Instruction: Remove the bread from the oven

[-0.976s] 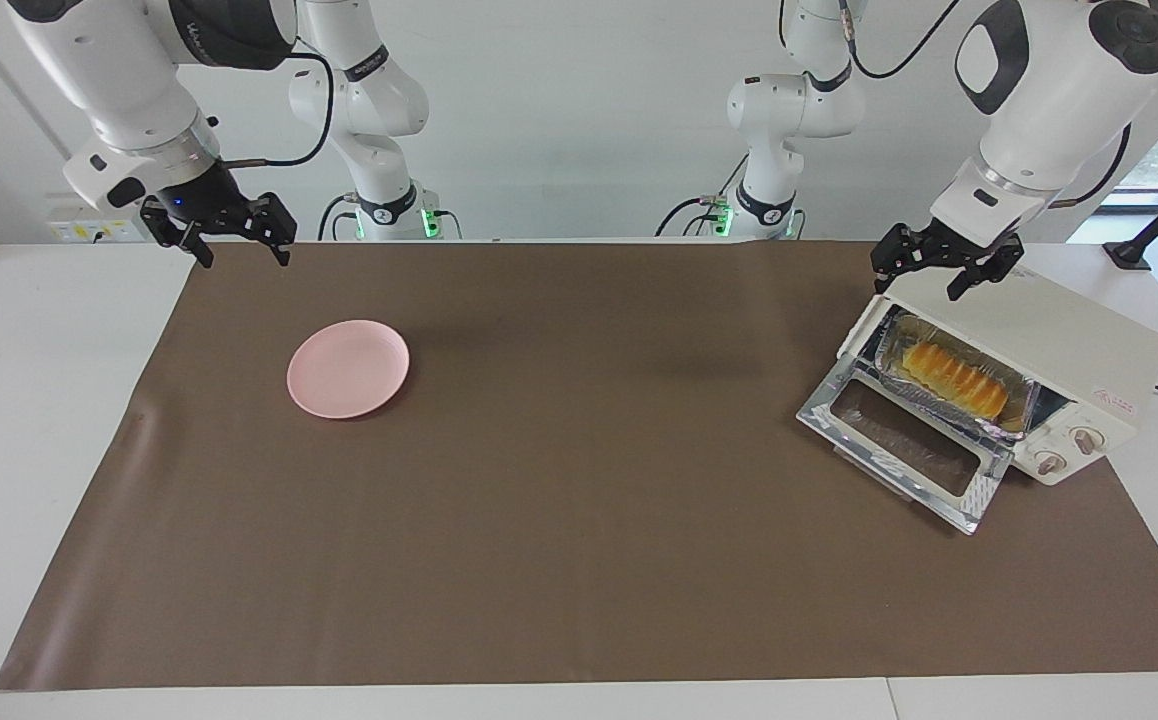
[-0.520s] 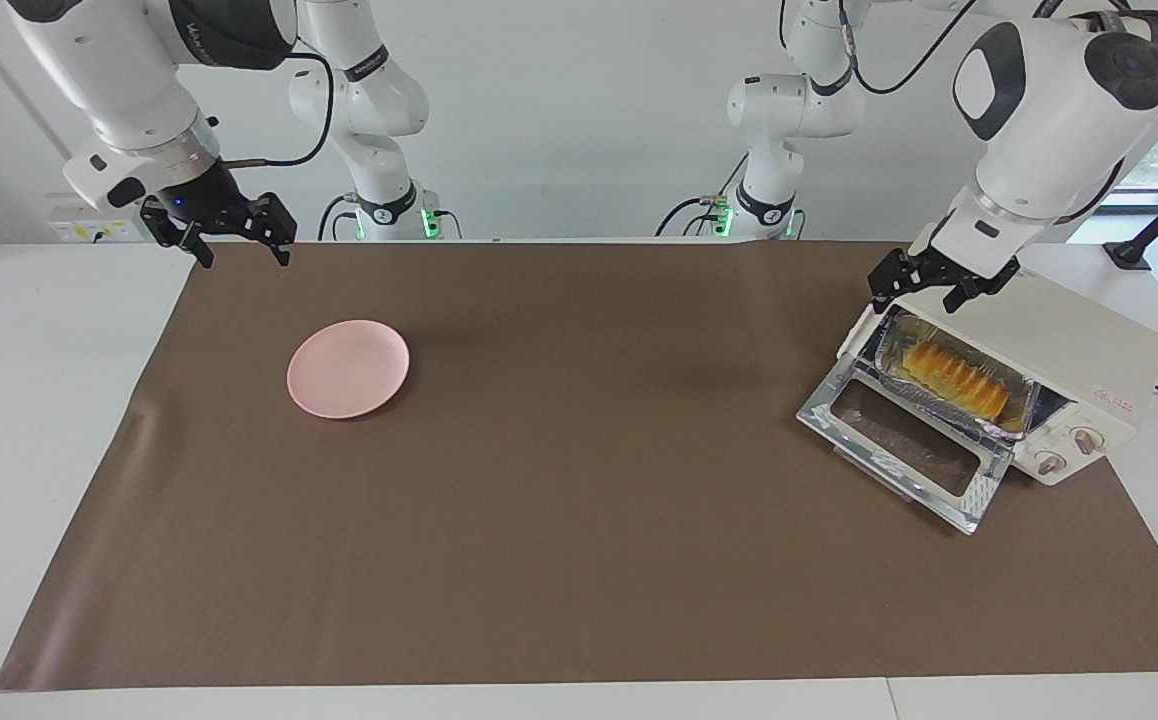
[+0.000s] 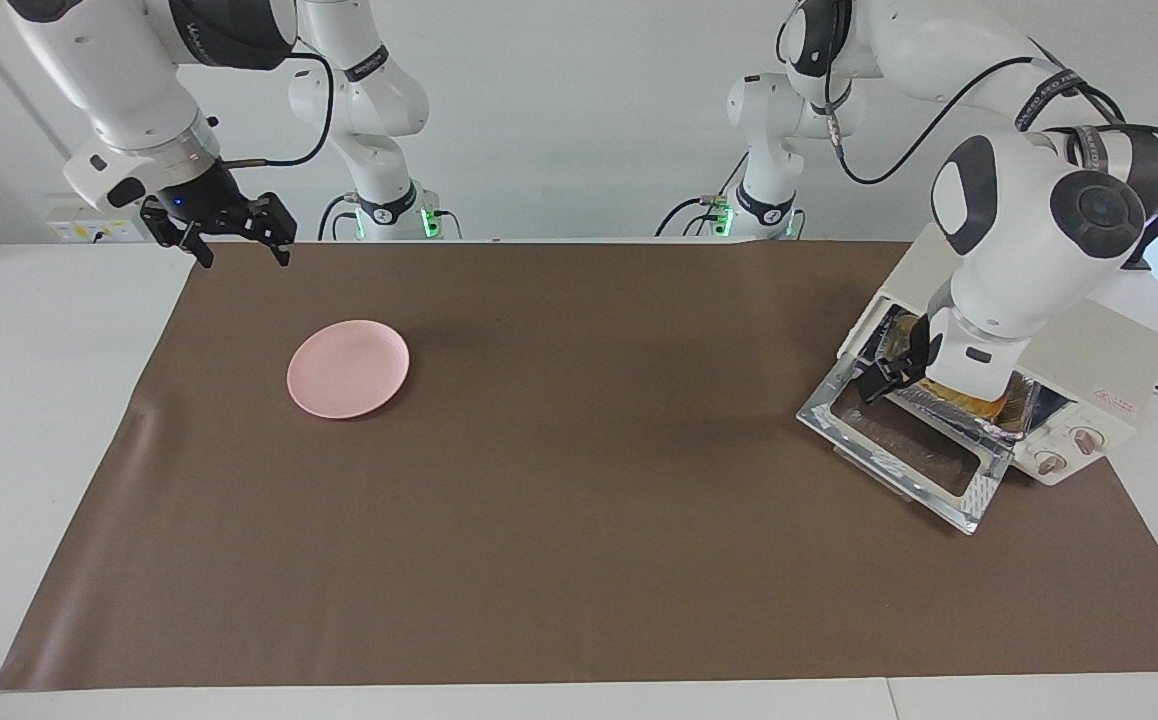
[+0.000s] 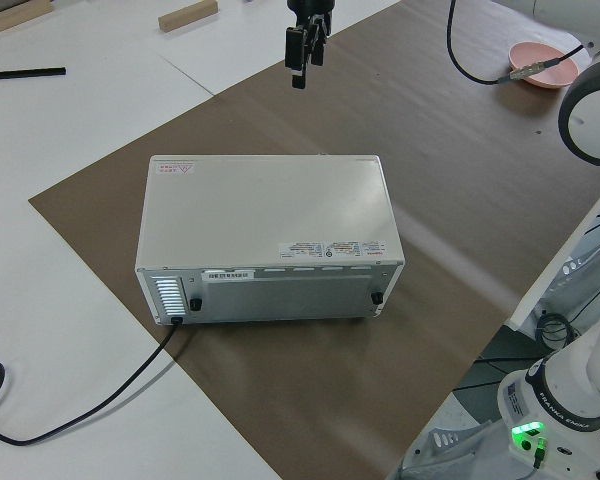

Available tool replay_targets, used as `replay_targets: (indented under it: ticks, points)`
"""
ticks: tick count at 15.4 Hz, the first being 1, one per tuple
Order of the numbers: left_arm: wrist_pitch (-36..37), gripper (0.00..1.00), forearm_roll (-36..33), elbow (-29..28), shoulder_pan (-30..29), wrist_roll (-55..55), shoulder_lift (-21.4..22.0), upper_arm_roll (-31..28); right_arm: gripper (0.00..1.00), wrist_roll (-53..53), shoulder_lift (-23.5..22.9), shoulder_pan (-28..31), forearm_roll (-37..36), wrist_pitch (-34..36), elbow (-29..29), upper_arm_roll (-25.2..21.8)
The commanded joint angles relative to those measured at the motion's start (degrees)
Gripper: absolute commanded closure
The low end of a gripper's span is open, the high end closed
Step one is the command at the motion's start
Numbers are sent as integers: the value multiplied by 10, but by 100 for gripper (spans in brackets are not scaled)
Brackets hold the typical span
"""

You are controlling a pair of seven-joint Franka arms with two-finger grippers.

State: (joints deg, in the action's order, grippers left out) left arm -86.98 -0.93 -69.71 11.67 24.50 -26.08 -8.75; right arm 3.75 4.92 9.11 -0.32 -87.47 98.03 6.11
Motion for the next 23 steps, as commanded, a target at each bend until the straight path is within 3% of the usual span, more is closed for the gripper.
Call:
replay_targets:
  ticks: [1, 8, 15, 23]
  points:
    - [-42, 0, -36, -82, 8, 52, 37, -13, 0, 15, 13, 7, -6, 6, 11, 5]
    - [-130, 0, -90, -212, 20, 168, 67, -14, 0, 15, 13, 7, -6, 6, 11, 5]
    - [-140, 0, -121, -232, 20, 238, 55, -13, 0, 16, 13, 8, -6, 6, 11, 5]
    - [-173, 0, -128, -261, 13, 241, 53, -13, 0, 16, 13, 8, -6, 8, 11, 5]
